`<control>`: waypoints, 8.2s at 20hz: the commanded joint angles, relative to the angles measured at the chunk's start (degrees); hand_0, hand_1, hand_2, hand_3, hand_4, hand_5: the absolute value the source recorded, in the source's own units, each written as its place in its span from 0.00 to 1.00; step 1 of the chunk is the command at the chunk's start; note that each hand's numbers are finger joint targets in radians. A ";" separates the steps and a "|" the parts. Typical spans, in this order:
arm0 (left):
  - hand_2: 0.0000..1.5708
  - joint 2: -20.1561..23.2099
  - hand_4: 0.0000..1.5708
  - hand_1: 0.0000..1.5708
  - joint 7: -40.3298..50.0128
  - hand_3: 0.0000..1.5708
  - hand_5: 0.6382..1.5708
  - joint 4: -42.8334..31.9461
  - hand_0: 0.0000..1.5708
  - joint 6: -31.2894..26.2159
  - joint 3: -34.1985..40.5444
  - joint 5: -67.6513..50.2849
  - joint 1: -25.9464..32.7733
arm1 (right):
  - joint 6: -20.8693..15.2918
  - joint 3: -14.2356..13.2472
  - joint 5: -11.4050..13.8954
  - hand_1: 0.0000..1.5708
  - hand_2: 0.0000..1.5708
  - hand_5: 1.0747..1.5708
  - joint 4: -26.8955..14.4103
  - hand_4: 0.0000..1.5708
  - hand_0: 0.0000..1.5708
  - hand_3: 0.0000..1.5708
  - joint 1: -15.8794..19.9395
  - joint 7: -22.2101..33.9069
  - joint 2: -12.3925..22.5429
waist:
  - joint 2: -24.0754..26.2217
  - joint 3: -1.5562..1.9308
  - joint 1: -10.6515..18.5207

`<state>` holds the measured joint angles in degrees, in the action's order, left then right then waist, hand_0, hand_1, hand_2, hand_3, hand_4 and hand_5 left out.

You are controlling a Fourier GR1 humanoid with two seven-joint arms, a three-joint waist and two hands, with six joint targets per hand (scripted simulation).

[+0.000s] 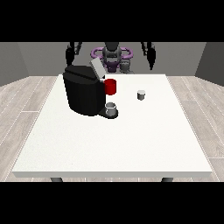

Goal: Insert the coffee pod into the coffee machine and close the lid

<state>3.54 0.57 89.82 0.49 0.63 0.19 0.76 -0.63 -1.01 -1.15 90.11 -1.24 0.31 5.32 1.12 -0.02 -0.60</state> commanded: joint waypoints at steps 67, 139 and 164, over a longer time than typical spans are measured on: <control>0.72 18.78 0.00 0.68 -11.27 0.71 1.00 -52.92 0.68 -4.46 -1.22 34.33 -37.42 | -1.40 -3.37 -1.35 0.00 0.00 1.00 -15.36 0.21 0.00 0.00 16.74 -12.10 -2.49 | -17.09 0.02 -10.30; 0.92 15.76 0.39 0.89 2.13 0.90 1.00 -47.11 0.89 -13.10 12.21 28.93 -64.16 | 7.77 -4.58 -3.57 0.00 0.00 1.00 -29.66 0.19 0.00 0.00 20.85 -21.69 1.36 | -16.36 0.02 -13.10; 0.91 22.66 0.38 0.89 0.26 0.88 1.00 -51.11 0.89 -11.75 13.55 29.50 -71.12 | 9.24 -5.89 -4.40 0.00 0.00 1.00 -32.96 0.21 0.00 0.00 28.23 -22.14 2.37 | -23.96 0.04 -16.47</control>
<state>24.65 0.95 39.87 -12.57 13.71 29.16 -68.20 7.88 -7.07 -5.01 56.81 25.84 -21.61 8.17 -20.34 0.04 -15.25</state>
